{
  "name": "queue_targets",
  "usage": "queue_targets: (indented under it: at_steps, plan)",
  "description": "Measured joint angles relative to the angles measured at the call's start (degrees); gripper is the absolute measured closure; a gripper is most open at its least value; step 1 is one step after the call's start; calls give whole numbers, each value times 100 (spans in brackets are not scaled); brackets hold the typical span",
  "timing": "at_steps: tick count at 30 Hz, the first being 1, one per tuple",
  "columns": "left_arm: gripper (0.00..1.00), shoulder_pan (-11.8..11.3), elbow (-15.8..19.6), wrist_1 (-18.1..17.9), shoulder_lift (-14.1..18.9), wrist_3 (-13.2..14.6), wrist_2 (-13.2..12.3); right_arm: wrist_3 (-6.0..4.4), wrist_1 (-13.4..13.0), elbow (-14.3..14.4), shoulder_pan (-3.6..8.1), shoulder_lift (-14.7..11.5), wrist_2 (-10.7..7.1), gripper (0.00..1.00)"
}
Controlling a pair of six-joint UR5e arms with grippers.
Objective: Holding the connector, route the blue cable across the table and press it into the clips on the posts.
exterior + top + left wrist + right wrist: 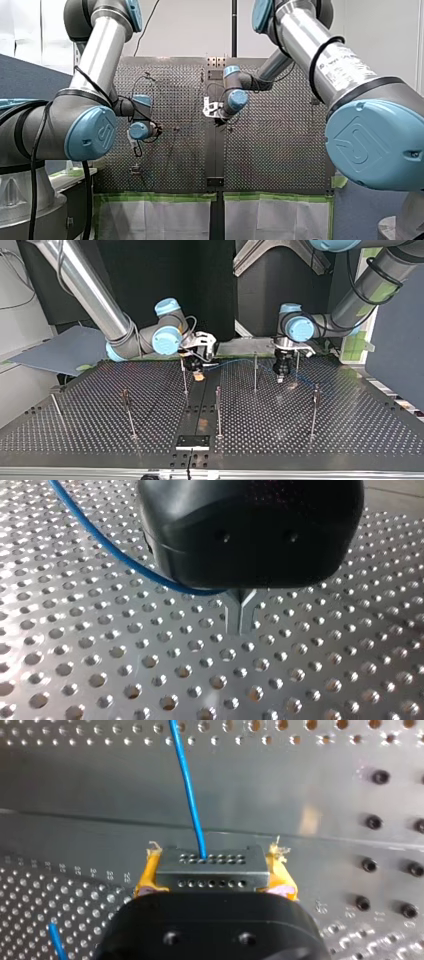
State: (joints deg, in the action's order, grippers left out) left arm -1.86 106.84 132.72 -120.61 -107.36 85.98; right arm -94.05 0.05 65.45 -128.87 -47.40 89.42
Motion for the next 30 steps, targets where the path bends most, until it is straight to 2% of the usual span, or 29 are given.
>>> queue_targets:
  at_steps: [9,28,29,30]
  plan:
    - [100,-103,-45,-6,0,-15,33,1,26,-188,-6,87,-5,100]
    - [100,-246,-134,98,-1,-47,-29,9,21,-244,-26,198,-10,100]
    - [89,-246,-134,130,0,-21,-36,9,24,-243,-32,198,-11,100]
    - [89,-243,-134,162,0,6,-46,10,27,-243,-40,199,-12,100]
